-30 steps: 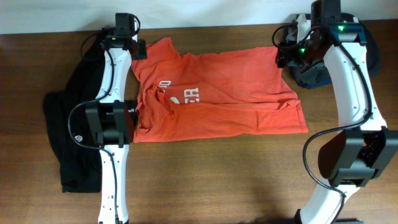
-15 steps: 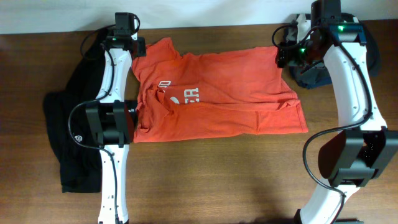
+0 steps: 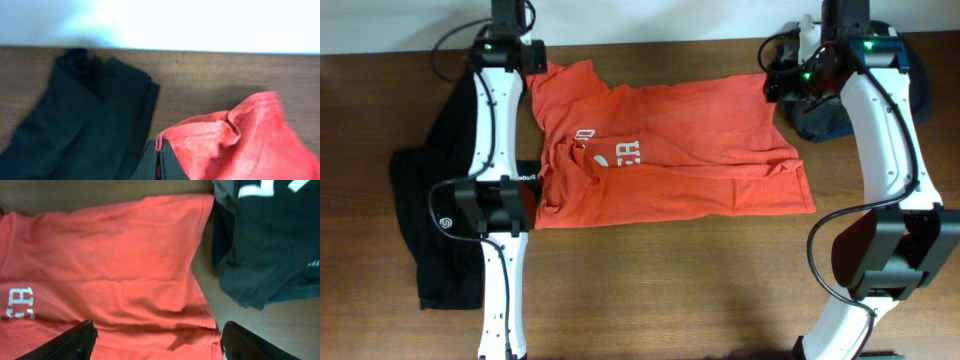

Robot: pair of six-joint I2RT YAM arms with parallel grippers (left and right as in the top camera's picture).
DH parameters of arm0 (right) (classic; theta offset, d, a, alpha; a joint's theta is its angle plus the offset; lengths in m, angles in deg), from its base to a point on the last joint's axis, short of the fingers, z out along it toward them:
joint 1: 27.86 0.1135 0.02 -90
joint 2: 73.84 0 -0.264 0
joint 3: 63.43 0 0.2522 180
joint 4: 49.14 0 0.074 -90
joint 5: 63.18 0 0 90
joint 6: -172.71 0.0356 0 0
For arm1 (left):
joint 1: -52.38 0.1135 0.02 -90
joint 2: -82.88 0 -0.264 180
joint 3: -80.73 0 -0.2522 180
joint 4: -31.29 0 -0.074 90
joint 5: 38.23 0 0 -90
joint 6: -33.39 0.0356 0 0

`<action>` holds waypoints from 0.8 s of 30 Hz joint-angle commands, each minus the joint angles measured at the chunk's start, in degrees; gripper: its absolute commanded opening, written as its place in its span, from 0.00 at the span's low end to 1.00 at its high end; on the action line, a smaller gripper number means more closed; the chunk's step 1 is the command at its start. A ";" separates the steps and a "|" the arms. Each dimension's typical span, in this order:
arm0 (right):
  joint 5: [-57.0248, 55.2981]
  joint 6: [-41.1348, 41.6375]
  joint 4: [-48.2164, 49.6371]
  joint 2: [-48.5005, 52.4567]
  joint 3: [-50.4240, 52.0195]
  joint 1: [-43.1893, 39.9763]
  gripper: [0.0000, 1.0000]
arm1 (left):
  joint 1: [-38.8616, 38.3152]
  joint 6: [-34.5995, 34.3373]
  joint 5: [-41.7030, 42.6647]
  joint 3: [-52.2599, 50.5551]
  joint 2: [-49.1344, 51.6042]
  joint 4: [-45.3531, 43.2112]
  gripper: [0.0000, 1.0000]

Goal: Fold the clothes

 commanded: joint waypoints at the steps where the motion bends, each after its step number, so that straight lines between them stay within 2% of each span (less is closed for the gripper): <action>1: 0.31 -0.20 2.80 1.75 -1.18 0.33 0.85 | -0.57 -0.20 0.85 2.08 -2.84 4.44 0.01; 13: -3.02 4.46 20.00 16.35 -1.18 -0.31 0.85 | -2.05 -0.17 0.83 2.05 -5.55 11.63 0.01; 14: -4.15 5.84 21.05 17.27 -1.18 -0.28 0.79 | -2.05 -0.17 0.83 2.05 -5.55 11.69 0.01; 16: -6.51 8.02 23.32 19.02 -1.18 -0.28 0.76 | -2.05 -0.15 0.81 2.05 -5.55 11.52 0.01; 24: -8.79 11.72 30.86 24.46 -1.18 -0.31 0.75 | -2.05 -0.17 0.81 2.05 -5.55 11.54 0.01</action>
